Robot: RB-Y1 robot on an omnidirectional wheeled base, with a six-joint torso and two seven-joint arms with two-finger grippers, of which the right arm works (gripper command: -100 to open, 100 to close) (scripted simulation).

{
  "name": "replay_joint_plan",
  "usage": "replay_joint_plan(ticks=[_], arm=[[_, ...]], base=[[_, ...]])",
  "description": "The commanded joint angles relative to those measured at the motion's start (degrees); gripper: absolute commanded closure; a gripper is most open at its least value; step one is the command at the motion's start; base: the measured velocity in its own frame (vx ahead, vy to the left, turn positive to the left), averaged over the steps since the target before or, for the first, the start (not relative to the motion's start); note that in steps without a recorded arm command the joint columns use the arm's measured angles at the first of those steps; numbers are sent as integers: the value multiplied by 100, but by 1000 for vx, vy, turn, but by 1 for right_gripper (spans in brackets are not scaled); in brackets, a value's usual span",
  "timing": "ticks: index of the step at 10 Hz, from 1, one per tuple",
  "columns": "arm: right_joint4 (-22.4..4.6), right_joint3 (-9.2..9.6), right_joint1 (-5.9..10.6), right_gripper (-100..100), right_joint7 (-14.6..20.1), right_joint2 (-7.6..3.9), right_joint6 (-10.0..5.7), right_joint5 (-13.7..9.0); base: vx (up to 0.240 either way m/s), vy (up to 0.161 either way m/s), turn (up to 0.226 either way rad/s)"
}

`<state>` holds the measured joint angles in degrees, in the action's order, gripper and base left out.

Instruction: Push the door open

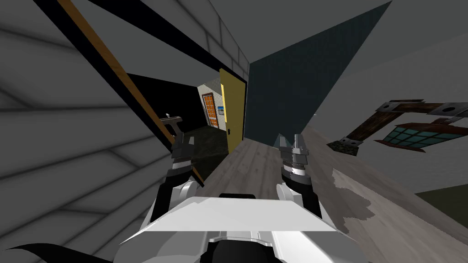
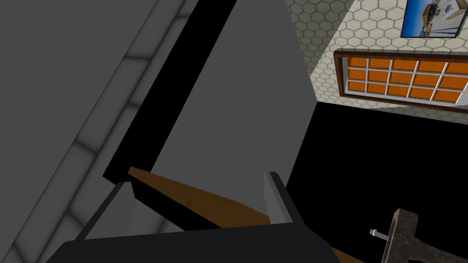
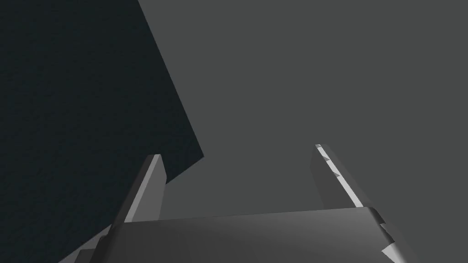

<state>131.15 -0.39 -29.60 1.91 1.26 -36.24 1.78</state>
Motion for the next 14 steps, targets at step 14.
replay_joint_plan(ticks=[14], arm=[[-1791,1382,815,-100,200,-548,-195,-48]], base=[[171,-5,-15]])
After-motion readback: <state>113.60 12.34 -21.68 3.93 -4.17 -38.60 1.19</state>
